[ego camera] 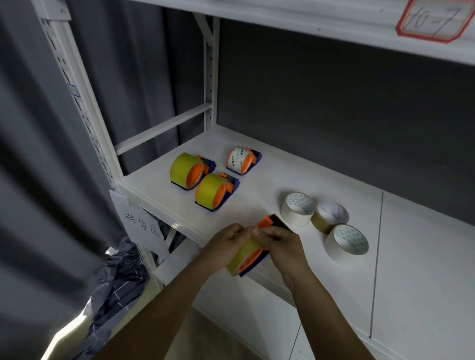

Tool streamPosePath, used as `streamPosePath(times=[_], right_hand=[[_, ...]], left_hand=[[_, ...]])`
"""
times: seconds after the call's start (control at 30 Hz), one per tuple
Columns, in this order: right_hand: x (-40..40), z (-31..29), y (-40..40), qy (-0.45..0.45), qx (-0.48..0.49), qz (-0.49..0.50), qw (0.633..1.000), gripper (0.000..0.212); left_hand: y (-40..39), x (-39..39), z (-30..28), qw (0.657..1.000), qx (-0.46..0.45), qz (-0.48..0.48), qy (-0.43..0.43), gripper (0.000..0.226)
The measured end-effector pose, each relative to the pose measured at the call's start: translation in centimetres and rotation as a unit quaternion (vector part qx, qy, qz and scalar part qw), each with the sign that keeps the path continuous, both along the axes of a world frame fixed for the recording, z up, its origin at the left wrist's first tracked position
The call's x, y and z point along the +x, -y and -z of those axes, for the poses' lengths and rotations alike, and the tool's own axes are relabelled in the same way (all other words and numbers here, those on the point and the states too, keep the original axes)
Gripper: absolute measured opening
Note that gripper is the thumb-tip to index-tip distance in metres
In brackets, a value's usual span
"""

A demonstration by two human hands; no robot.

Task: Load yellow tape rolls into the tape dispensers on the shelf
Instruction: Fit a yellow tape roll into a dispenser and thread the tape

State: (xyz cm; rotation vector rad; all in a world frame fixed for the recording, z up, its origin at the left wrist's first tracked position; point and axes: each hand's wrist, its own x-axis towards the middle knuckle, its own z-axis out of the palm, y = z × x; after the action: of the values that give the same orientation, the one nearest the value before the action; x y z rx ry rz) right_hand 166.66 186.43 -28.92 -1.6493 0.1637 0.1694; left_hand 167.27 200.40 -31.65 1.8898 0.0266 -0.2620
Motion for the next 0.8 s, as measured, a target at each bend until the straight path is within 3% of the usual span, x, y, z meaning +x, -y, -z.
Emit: streamPosePath(times=[0.17,0.3,0.47,0.8], right_hand=[[0.3,0.6,-0.4,0.032,-0.014,0.018,0.999,0.017],[0.8,0.8,-0.2,0.077,-0.107,0.025,0.991,0.024],[2.2,0.2,0.4,0.109,-0.177,0.047,0.977,0.027],[3.8,-0.2,1.6,0.093,-0.134,0.076,0.984,0.022]], left_hand=[[-0.5,0.0,0.4,0.998,0.039,-0.008,0.043,0.037],[-1.3,-0.2,1.0,0.989,0.104,-0.046,0.096,0.037],[-2.7,0.2,0.4,0.987,0.088,-0.045,0.124,0.039],[-3.7,0.4,-0.5,0.99,0.065,-0.022,0.126,0.039]])
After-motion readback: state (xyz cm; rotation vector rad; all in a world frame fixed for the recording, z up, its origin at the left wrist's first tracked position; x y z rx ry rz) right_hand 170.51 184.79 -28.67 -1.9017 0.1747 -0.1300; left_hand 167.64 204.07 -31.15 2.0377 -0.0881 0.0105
